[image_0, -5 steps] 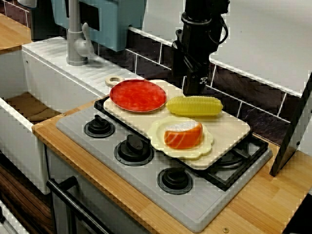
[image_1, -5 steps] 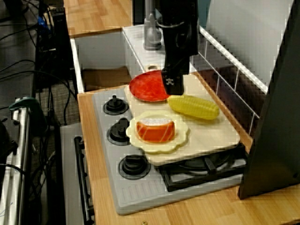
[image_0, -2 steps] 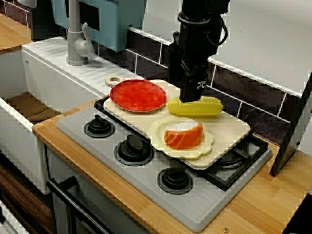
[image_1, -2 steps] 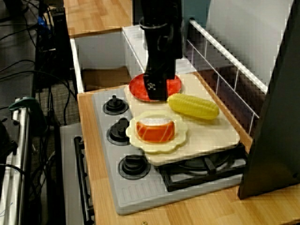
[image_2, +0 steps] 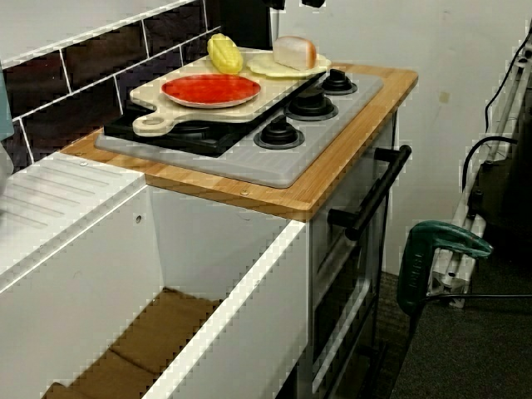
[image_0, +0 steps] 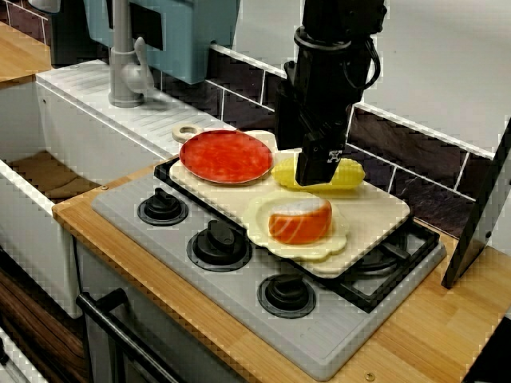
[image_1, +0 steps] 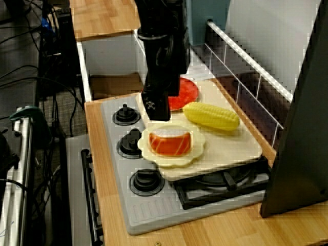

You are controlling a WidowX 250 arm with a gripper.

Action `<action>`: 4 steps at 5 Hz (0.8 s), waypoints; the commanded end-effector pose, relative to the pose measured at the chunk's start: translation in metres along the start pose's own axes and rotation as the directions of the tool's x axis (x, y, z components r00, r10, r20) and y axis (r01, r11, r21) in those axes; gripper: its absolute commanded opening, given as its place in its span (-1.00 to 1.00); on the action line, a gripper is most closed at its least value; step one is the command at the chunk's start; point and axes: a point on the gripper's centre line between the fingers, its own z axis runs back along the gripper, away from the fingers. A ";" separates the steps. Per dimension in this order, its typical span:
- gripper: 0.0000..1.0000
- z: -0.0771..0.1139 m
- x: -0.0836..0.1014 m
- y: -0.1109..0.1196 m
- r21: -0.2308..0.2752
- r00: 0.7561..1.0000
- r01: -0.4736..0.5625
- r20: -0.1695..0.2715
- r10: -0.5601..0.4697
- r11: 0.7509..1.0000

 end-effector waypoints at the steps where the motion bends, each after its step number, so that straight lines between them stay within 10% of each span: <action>1: 1.00 0.017 -0.004 -0.008 -0.014 0.993 -0.089 0.074 0.090 0.996; 4: 1.00 -0.001 -0.008 -0.001 -0.045 0.976 -0.209 0.059 0.211 0.977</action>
